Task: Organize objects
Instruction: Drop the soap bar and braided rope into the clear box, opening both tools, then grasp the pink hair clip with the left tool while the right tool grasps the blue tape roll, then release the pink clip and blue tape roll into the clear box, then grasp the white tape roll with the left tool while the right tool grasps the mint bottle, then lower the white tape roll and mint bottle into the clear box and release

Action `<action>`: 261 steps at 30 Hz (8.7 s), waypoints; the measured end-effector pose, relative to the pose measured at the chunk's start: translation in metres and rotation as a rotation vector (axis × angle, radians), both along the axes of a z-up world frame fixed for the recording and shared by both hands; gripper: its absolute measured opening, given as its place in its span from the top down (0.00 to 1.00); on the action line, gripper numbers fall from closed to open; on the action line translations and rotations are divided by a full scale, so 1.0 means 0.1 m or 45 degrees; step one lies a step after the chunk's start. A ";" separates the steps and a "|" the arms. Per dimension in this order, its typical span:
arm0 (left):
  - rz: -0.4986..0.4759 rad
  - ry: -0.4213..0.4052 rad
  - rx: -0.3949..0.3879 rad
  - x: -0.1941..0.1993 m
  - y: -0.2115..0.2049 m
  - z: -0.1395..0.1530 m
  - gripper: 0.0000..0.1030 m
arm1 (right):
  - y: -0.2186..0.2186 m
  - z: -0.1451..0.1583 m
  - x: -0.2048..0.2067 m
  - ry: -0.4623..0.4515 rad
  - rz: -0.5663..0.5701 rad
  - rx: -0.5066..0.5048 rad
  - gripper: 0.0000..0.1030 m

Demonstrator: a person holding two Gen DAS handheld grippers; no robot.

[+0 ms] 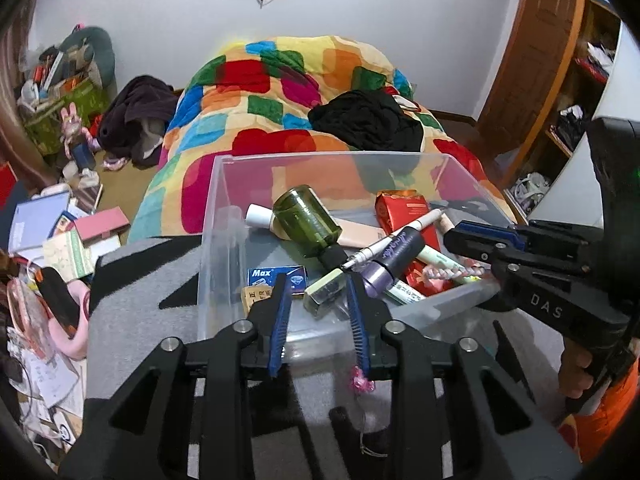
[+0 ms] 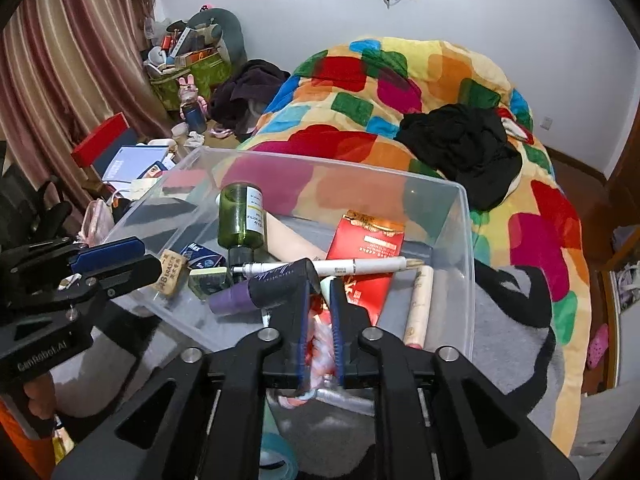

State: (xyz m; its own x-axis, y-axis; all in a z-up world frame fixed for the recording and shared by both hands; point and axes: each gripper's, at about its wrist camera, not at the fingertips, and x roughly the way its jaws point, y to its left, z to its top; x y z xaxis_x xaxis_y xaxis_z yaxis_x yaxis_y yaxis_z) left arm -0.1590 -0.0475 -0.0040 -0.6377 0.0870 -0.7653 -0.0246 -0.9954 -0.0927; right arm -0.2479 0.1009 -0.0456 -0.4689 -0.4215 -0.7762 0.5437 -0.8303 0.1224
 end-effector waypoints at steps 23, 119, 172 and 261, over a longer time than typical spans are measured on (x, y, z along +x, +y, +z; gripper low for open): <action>0.004 0.000 -0.069 0.51 0.11 -0.07 0.26 | 0.30 0.14 0.76 0.116 0.066 -0.006 0.40; 0.041 0.046 0.029 -0.04 -0.06 0.06 0.81 | 0.12 -0.07 0.01 -0.012 -0.057 -0.025 0.63; -0.125 -0.077 -0.008 1.29 0.77 -0.25 0.16 | 0.82 -0.17 1.00 -0.031 -0.058 -0.053 0.78; 0.083 0.285 -0.037 0.52 0.12 0.24 0.09 | 0.42 0.40 0.70 0.270 -0.024 -0.216 0.27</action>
State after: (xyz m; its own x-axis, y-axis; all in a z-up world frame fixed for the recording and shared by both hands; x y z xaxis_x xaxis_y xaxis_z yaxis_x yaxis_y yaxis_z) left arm -0.1066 -0.0356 0.0196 -0.7954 0.0199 -0.6057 0.0230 -0.9977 -0.0630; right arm -0.1783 0.1428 -0.0052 -0.6228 -0.5265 -0.5787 0.5565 -0.8181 0.1454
